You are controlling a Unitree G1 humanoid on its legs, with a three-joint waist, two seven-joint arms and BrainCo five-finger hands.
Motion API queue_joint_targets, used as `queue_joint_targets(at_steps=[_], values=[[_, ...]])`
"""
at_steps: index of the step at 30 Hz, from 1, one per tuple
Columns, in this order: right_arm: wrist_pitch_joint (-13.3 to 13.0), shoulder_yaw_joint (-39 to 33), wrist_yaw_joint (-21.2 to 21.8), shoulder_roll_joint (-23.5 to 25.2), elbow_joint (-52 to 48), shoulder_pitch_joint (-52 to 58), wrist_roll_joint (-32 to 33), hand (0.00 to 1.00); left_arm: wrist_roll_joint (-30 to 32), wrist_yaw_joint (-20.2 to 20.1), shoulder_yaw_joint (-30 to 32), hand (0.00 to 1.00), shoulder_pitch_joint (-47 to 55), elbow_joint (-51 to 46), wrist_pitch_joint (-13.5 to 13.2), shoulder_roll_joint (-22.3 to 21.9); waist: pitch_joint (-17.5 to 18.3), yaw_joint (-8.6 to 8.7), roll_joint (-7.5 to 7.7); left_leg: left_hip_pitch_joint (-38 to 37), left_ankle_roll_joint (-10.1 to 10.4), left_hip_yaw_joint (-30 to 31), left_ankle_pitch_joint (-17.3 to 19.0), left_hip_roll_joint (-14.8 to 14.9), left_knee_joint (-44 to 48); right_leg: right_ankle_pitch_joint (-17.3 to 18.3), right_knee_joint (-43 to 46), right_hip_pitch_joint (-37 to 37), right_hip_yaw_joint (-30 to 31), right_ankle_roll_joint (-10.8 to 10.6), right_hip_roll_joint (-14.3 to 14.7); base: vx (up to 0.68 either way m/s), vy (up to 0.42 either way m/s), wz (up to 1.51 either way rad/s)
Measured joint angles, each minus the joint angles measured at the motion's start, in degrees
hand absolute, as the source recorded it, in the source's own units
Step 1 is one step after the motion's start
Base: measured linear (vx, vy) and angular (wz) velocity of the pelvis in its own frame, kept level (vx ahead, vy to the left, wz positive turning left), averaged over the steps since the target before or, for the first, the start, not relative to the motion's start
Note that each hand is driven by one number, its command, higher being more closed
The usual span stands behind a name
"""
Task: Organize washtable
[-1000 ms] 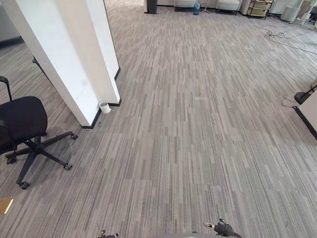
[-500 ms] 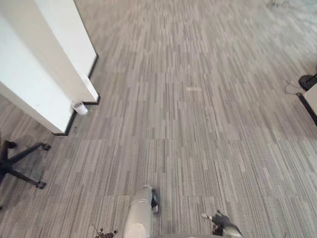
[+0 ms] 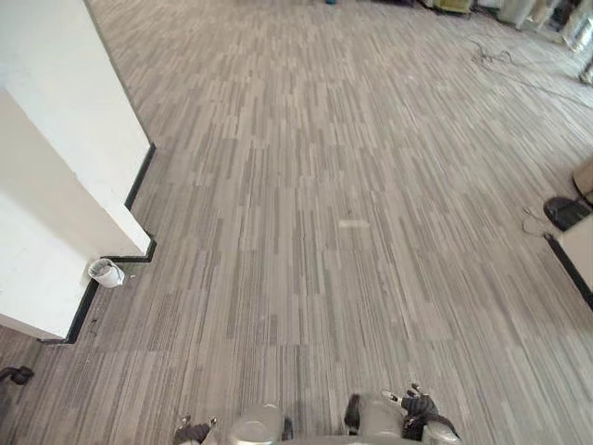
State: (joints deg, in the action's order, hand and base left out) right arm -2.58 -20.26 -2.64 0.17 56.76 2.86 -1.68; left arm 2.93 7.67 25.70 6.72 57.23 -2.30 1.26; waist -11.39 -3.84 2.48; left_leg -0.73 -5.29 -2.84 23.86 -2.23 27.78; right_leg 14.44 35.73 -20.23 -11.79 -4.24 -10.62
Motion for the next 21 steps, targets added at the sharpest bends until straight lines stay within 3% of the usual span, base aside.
queue_joint_targets(at_steps=[2,4,5,6,7,8,9,10,13,15,16,17,18,19,20,21], values=[[0.0,-1.5,0.0,0.5,0.2,0.1,0.1,0.00,0.0,0.1,1.6,0.00,0.4,0.1,-0.2,-0.8,0.7,-0.21,-0.09,-4.2,1.2,1.4,2.1,0.1,-1.4,-5.2,-8.0,-1.2,0.5,1.3,-0.2,0.57,-0.128,0.65],[0.2,-0.1,-0.6,0.5,0.2,1.3,0.5,0.00,0.0,0.1,1.9,0.00,2.9,0.2,-0.1,-1.3,4.0,0.12,-0.59,-9.3,4.9,2.1,4.2,1.7,-2.5,-11.5,-7.2,-1.3,-3.0,4.2,0.4,0.89,-0.271,0.67],[0.2,-0.1,-0.6,0.6,0.2,1.2,0.7,0.00,0.0,0.0,2.1,0.00,2.8,0.3,-0.1,-1.5,4.3,0.61,-1.15,-8.2,5.1,2.4,4.3,2.2,1.9,-12.5,-5.6,-0.9,-2.9,3.9,0.8,0.73,-0.236,0.67],[0.4,1.2,-0.4,-1.5,0.1,0.5,0.2,0.00,0.0,0.1,3.4,0.00,2.1,0.1,0.1,-3.9,4.9,0.29,-4.69,-1.7,7.4,1.9,-0.2,6.6,18.2,-8.8,-3.7,1.4,-6.3,5.0,2.5,0.55,-0.167,0.35],[0.4,1.9,-0.4,-2.2,0.1,0.6,-0.2,0.00,0.0,0.1,4.3,0.00,2.2,0.1,0.1,-4.7,4.8,-0.02,-5.96,0.9,7.1,0.9,-5.1,8.3,24.7,-7.0,-4.2,3.1,-6.8,4.9,3.2,0.67,-0.171,0.02],[0.5,2.2,-0.5,-3.0,0.1,0.8,-0.2,0.00,0.0,0.1,4.8,0.00,2.4,0.0,0.3,-5.8,4.9,-0.16,-7.67,4.3,6.4,-1.2,-14.1,11.5,32.2,-5.8,-5.4,5.5,-6.8,5.1,4.9,0.68,-0.131,-0.24],[0.7,2.2,-1.0,-3.2,0.2,0.8,-0.4,0.00,0.0,0.1,4.7,0.00,3.0,0.1,0.5,-6.1,4.6,-0.36,-8.19,7.6,5.6,-4.1,-19.8,15.6,38.9,-4.5,-7.9,9.3,-6.3,5.6,6.5,0.68,-0.114,-0.25],[0.8,2.2,-1.2,-3.2,0.2,0.6,-0.6,0.00,-0.1,0.0,4.4,0.00,3.1,0.0,0.5,-6.0,4.5,-0.24,-8.28,9.1,5.3,-5.3,-18.2,16.6,41.0,-4.0,-9.4,11.2,-6.1,5.7,7.0,0.66,-0.093,-0.22],[1.5,2.3,-1.2,-2.7,3.9,-0.8,-0.6,0.00,-0.1,0.0,1.6,0.00,3.5,-0.4,0.2,-4.1,3.7,-0.60,-6.07,16.6,6.5,-6.8,-11.3,15.6,38.0,-4.0,-19.7,21.8,-4.8,5.1,7.3,0.62,-0.059,-0.20],[1.7,2.3,-1.2,-2.2,5.1,-1.5,-0.6,0.00,-0.1,0.0,0.9,0.00,3.5,-0.4,-0.1,-3.6,3.1,-2.29,-5.14,21.2,6.2,-7.0,-8.9,14.3,26.9,-4.1,-24.5,27.1,-3.8,4.9,7.3,0.54,0.056,-0.41],[1.6,2.1,-1.2,-1.3,5.2,-1.7,-0.6,0.00,-0.1,-0.1,0.9,0.00,3.5,-0.4,-0.1,-3.1,2.7,-3.35,-3.91,22.4,7.0,-6.7,-9.5,12.5,15.5,-3.3,-26.1,29.3,-3.8,3.1,6.0,0.42,0.102,-0.30],[1.6,2.1,-1.2,-0.9,5.2,-1.9,-0.6,0.00,-0.1,-0.1,1.0,0.00,3.7,-0.4,-0.1,-2.8,2.5,-3.33,-3.36,22.5,7.9,-6.0,-10.6,11.4,8.0,-2.6,-26.5,30.3,-3.8,2.1,5.5,0.59,0.200,-0.24],[1.3,2.0,-1.3,-0.5,5.2,-2.2,-0.6,0.00,-0.1,0.0,0.9,0.00,4.3,-0.4,-0.1,-2.8,2.4,-3.24,-3.16,22.3,8.4,-3.7,-15.3,10.0,-5.4,-0.7,-27.2,31.9,-4.0,0.4,5.0,0.51,0.221,-0.20],[1.3,2.0,-1.5,-0.1,6.2,-2.4,-0.6,0.00,-0.2,-0.1,1.3,0.00,5.0,0.5,-0.1,-2.6,3.0,-3.46,-2.10,21.7,7.0,-3.2,-22.7,8.6,-5.6,1.1,-27.1,33.3,-3.1,-0.3,4.1,0.63,0.253,-0.14],[1.3,2.0,-1.6,0.7,6.6,-2.5,-0.6,0.00,-0.2,-0.1,1.6,0.00,5.3,0.8,-0.1,-1.9,3.5,-3.50,-1.22,22.0,6.2,-3.4,-22.2,7.4,-4.4,1.8,-26.6,33.6,-2.9,0.1,3.0,0.60,0.218,-0.07],[1.3,1.6,-1.6,2.0,6.6,-2.6,-0.6,0.00,-0.1,-0.1,1.6,0.00,5.5,0.7,-0.1,-1.2,3.8,-3.27,0.28,23.2,4.9,-3.7,-18.5,6.5,-0.6,1.6,-24.6,33.0,-2.3,0.5,1.8,0.60,0.210,0.07]])
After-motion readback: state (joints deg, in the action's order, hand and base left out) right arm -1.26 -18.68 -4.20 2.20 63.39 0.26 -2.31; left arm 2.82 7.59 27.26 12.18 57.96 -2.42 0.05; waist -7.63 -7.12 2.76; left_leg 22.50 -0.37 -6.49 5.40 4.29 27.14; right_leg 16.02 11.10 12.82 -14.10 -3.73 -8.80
